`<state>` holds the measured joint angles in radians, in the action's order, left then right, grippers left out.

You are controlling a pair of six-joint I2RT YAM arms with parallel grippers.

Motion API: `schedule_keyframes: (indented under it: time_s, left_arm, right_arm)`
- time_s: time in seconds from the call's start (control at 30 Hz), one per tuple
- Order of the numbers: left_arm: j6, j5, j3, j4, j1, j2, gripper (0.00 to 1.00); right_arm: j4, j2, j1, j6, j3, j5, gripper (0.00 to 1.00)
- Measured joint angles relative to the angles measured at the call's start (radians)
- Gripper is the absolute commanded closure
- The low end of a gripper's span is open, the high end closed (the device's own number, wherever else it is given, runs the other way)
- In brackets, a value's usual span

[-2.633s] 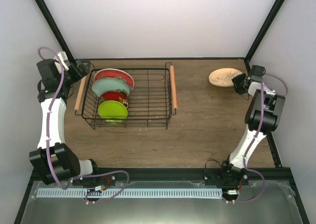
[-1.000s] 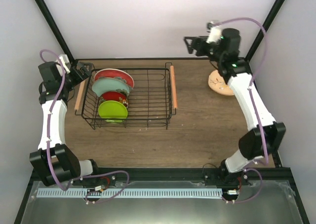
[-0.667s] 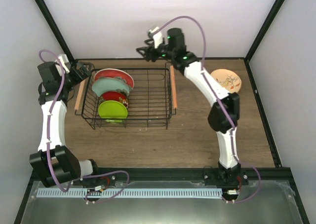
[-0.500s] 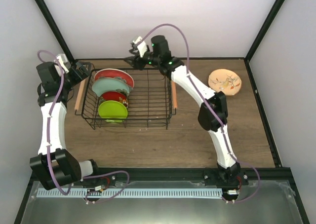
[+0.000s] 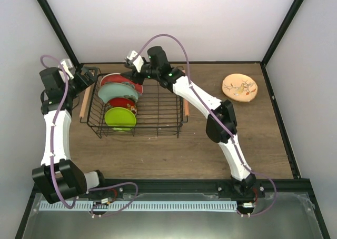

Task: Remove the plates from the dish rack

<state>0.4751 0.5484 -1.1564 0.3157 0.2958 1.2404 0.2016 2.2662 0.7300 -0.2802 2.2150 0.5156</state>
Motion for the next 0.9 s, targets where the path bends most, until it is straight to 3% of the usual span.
schedule_keyframes:
  time_s: [0.9]
  left_arm:
    - [0.020, 0.012, 0.014, -0.024, 0.000, 0.000, 0.00]
  right_arm:
    - [0.026, 0.074, 0.077, -0.082, -0.072, -0.109, 0.56]
